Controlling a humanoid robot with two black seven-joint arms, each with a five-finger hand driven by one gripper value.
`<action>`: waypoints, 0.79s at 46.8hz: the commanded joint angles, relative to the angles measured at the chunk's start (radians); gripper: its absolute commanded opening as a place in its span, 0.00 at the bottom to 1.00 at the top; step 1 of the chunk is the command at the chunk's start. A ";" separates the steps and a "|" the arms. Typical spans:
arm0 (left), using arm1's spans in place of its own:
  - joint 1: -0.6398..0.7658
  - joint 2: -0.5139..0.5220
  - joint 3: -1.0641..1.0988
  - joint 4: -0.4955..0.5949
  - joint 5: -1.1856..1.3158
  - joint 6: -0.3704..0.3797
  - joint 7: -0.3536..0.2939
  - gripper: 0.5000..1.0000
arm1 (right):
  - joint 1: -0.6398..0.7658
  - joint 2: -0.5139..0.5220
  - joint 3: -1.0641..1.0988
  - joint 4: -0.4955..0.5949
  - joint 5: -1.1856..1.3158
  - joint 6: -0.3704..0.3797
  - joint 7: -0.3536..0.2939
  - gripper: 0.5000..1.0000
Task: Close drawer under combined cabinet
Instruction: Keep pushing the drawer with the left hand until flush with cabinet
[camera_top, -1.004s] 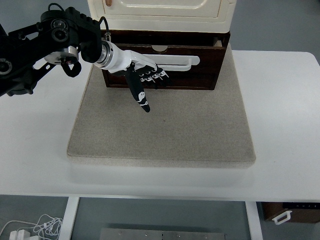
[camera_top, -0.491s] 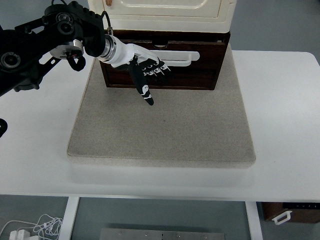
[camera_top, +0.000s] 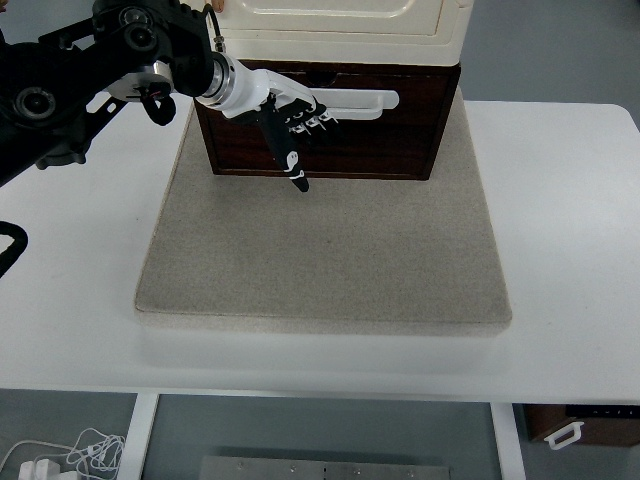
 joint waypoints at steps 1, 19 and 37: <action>0.000 0.000 0.000 0.000 -0.002 0.000 0.000 1.00 | 0.000 0.000 0.000 0.000 0.000 0.000 0.000 0.90; 0.017 0.000 -0.032 -0.078 -0.025 0.000 0.000 1.00 | 0.000 0.000 0.000 0.000 0.000 0.000 0.000 0.90; 0.044 -0.015 -0.255 -0.153 -0.049 0.000 -0.149 1.00 | 0.000 0.000 0.000 0.000 0.000 0.000 0.000 0.90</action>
